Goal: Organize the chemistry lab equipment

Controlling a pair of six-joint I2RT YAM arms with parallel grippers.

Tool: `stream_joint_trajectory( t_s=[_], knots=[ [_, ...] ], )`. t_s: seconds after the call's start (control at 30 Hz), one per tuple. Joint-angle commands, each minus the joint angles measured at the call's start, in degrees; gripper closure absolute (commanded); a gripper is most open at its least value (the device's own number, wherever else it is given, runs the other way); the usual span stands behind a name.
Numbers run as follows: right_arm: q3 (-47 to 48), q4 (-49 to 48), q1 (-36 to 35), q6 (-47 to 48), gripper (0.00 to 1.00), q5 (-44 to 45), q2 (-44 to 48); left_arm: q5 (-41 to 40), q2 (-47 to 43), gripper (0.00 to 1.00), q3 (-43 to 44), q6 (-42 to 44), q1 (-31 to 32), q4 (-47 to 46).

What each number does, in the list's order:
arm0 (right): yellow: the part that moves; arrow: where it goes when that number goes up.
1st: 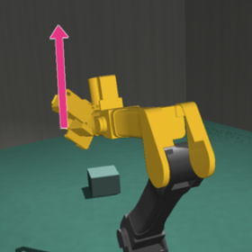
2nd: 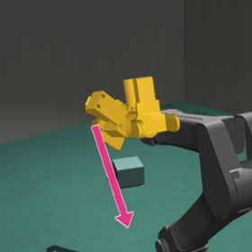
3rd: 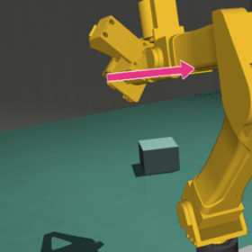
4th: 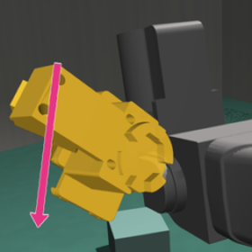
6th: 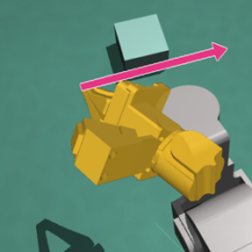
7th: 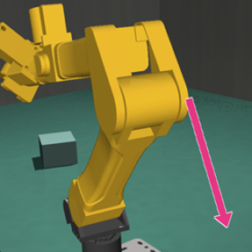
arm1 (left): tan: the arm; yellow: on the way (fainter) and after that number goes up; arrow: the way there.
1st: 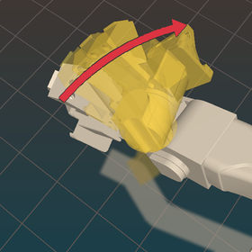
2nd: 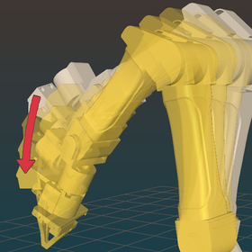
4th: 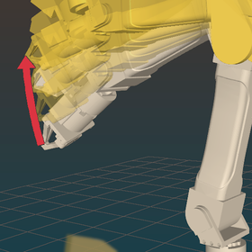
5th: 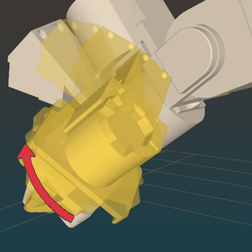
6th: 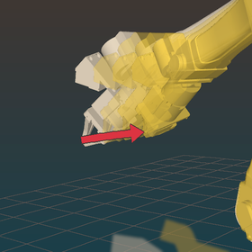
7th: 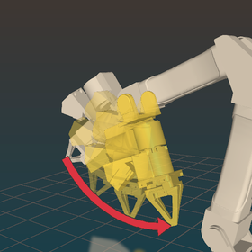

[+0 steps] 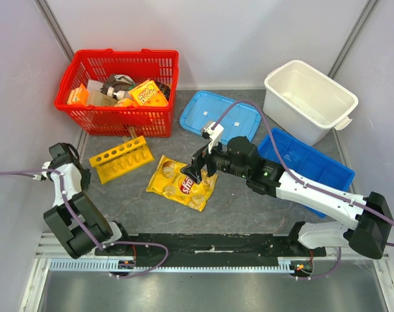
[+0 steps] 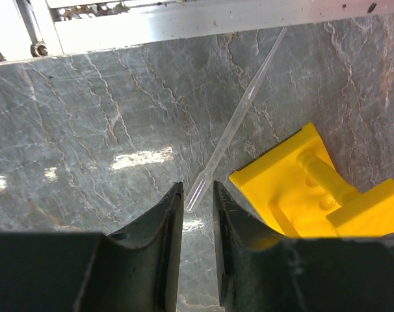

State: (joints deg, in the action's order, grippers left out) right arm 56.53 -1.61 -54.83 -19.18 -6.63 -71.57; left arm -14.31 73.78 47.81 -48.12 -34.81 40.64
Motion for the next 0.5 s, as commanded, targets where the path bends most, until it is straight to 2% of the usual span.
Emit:
stream_joint_trajectory(
  t_s=[0.0, 0.37, 0.47],
  knots=[
    [2.62, -0.50, 0.25, -0.33, 0.02, -0.75, 0.12, 2.44, 0.49, 0.69, -1.93, -0.84, -0.44, -5.04],
    [3.14, 0.11, 0.25, -0.51, 0.02, -0.57, -0.67, 5.43, 4.44, 0.67, -4.48, -1.45, -0.44, -8.82],
    [3.50, 0.20, 0.25, -0.51, 0.02, -0.40, -1.03, 5.43, 5.41, 0.64, -4.39, -1.10, -0.35, -9.44]
  ],
)
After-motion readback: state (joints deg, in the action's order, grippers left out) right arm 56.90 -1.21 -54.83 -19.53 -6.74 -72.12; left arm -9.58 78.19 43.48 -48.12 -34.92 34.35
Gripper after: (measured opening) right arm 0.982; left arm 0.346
